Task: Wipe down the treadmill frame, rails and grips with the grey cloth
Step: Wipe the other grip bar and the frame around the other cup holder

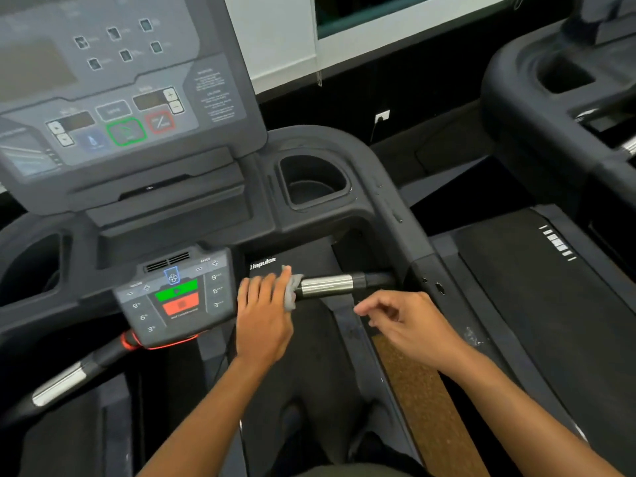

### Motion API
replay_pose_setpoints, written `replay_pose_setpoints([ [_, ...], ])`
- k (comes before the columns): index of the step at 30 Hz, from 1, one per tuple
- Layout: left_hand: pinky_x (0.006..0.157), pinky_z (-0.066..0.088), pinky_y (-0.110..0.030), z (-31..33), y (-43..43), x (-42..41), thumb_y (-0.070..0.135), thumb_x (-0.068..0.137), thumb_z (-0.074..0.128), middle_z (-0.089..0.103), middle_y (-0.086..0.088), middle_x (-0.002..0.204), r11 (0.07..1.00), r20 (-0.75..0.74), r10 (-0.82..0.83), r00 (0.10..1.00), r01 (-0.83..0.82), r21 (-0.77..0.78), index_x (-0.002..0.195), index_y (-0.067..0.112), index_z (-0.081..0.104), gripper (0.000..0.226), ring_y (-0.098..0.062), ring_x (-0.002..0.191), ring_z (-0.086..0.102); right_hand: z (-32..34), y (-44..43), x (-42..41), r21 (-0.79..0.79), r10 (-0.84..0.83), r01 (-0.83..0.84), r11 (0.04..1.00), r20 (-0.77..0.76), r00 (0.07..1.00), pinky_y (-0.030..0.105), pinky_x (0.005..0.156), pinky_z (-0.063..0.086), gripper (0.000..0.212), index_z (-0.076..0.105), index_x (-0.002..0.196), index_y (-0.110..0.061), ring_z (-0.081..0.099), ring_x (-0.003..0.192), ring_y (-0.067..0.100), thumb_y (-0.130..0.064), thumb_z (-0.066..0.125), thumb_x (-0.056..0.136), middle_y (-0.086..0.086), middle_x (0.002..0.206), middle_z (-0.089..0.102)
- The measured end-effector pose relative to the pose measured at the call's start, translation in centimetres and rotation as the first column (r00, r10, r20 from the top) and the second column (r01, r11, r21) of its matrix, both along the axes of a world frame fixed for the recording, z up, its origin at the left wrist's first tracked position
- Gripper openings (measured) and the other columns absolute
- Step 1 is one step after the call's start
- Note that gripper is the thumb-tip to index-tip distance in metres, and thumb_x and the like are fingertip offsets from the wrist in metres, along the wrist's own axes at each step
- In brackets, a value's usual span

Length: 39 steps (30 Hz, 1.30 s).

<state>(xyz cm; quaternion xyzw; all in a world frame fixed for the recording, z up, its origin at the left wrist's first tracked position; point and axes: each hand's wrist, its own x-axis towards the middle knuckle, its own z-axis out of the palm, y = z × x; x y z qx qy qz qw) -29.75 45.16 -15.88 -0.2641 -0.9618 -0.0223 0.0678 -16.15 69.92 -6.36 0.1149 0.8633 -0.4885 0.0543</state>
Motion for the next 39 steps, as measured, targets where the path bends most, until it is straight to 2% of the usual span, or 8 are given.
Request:
replay_pose_setpoints([
  [18,0.132,0.012,-0.043,-0.6,11.8,5.6,0.037,0.111,0.035,0.037,0.009,0.168,0.857,0.219,-0.501,0.837,0.445,0.258,0.162,0.023,0.039,0.053,-0.011,0.161,0.016,1.6,3.4,2.3,0.097,-0.137,0.151,0.984,-0.138,0.981,0.027,0.08,0.06,0.024,0.08,0.105,-0.032,0.072,0.087,-0.004,-0.015,0.063,0.1,-0.021,0.093,0.077],
  [22,0.109,0.05,-0.038,3.5,10.4,7.2,0.066,0.104,0.031,0.075,0.008,0.126,0.768,0.712,-0.314,0.629,-0.273,0.58,0.126,0.025,0.073,0.063,-0.008,0.123,0.065,1.8,3.7,0.5,0.143,-0.196,0.223,0.964,-0.179,0.964,0.021,0.09,0.056,0.024,0.076,0.113,-0.032,0.068,0.099,-0.007,-0.018,0.063,0.099,-0.024,0.104,0.075],
  [26,0.082,0.062,-0.038,9.4,9.5,3.7,0.045,0.111,0.043,0.08,0.006,0.086,0.182,0.936,-0.216,0.276,-0.931,0.317,0.097,0.016,0.069,0.042,-0.02,0.093,0.075,2.3,4.4,-1.5,0.224,-0.213,0.237,0.945,-0.123,0.969,0.018,0.085,0.045,0.03,0.067,0.127,-0.033,0.063,0.105,-0.004,-0.024,0.063,0.099,-0.024,0.113,0.068],
  [28,0.095,0.059,-0.047,11.7,8.3,0.2,0.047,0.109,0.046,0.078,0.0,0.096,0.017,0.907,-0.196,0.371,-0.924,0.382,0.1,0.014,0.068,0.041,-0.022,0.096,0.073,2.3,4.7,-2.6,0.226,-0.222,0.241,0.944,-0.103,0.969,0.018,0.086,0.043,0.032,0.065,0.13,-0.032,0.063,0.107,-0.001,-0.024,0.063,0.099,-0.022,0.111,0.066],
  [30,0.103,0.055,-0.044,13.5,7.5,-3.0,0.052,0.109,0.044,0.077,-0.004,0.109,0.095,0.829,-0.048,0.558,-0.823,0.56,0.115,0.016,0.07,0.045,-0.022,0.103,0.071,2.4,5.0,-4.2,0.232,-0.22,0.233,0.944,-0.083,0.972,0.019,0.088,0.043,0.032,0.065,0.131,-0.032,0.062,0.109,0.001,-0.025,0.063,0.099,-0.021,0.113,0.066],
  [33,0.113,0.044,-0.044,13.5,7.6,-6.5,0.048,0.111,0.035,0.067,-0.014,0.139,0.538,0.515,0.167,0.841,-0.515,0.667,0.149,0.014,0.055,0.055,-0.033,0.129,0.06,2.3,5.1,-6.9,0.274,-0.199,0.211,0.938,-0.073,0.977,0.027,0.097,0.05,0.033,0.063,0.133,-0.031,0.062,0.116,0.003,-0.028,0.062,0.1,-0.017,0.125,0.068],
  [36,0.127,0.023,-0.052,9.1,8.8,-9.3,0.045,0.109,0.02,0.051,-0.022,0.156,0.928,0.256,0.099,0.962,-0.183,0.326,0.156,0.002,0.043,0.069,-0.035,0.15,0.042,2.3,4.9,-10.0,0.313,-0.181,0.193,0.93,-0.069,0.981,0.031,0.102,0.05,0.035,0.062,0.135,-0.031,0.061,0.12,0.005,-0.03,0.062,0.1,-0.014,0.129,0.067],
  [39,0.129,0.01,-0.061,4.5,10.1,-10.8,0.039,0.103,0.022,0.029,-0.036,0.164,0.997,0.254,0.08,0.964,-0.078,-0.019,0.156,-0.013,0.032,0.075,-0.044,0.159,0.02,2.4,4.7,-13.0,0.381,-0.16,0.18,0.907,-0.082,0.984,0.028,0.1,0.046,0.036,0.063,0.134,-0.028,0.06,0.119,0.01,-0.028,0.064,0.098,-0.01,0.127,0.068],
])
